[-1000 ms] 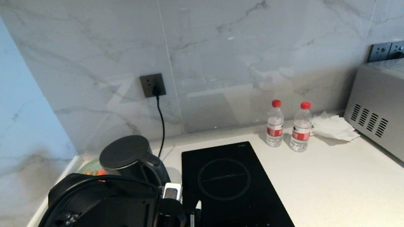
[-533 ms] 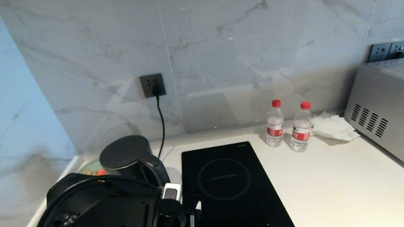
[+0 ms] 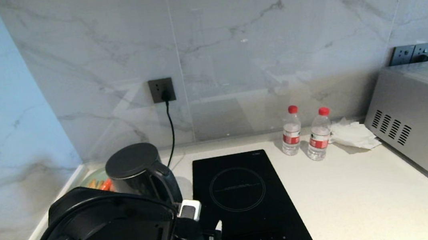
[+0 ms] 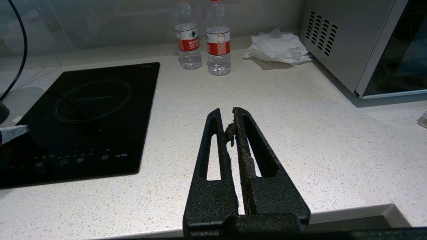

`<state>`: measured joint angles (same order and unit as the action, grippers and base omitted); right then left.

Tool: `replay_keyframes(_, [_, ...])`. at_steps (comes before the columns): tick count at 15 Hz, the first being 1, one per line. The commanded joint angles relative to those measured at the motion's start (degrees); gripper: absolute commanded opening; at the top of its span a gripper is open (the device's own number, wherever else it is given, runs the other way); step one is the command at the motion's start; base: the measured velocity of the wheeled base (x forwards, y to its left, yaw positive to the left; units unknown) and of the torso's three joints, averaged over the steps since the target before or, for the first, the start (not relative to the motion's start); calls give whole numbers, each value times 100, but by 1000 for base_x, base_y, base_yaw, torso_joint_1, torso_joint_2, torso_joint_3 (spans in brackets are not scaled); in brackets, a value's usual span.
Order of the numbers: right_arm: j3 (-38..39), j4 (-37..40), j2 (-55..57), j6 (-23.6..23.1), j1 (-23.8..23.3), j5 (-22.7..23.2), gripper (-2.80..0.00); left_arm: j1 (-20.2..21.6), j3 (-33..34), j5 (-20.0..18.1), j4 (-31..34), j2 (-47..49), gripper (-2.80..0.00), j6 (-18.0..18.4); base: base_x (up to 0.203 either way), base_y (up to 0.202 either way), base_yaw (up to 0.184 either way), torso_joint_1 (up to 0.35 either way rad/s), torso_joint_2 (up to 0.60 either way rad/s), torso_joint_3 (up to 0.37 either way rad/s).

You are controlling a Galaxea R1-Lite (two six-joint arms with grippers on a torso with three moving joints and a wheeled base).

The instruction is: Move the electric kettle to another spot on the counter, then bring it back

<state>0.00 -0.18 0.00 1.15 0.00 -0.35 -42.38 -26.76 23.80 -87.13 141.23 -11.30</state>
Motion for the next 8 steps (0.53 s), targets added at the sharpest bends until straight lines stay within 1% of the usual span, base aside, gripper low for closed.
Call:
replay_keyframes(1, [0, 1, 0, 0, 0, 0, -280, -91, 123, 5, -54, -34, 0, -4, 0, 0, 0, 0, 0, 0])
replay_keyframes(4, [0, 1, 0, 0, -9, 0, -280, -103, 312, -67, -54, 31, 0, 81, 0, 0, 0, 0, 0, 0])
replay_keyframes(6, [0, 1, 0, 0, 0, 0, -280, -71, 230, -65, -54, 165, 0, 267, 0, 0, 0, 0, 0, 0])
replay_keyframes(8, [-7, 1, 0, 0, 0, 0, -280, -49, -4, -13, -54, 359, 0, 464, 0, 0, 0, 0, 0, 0])
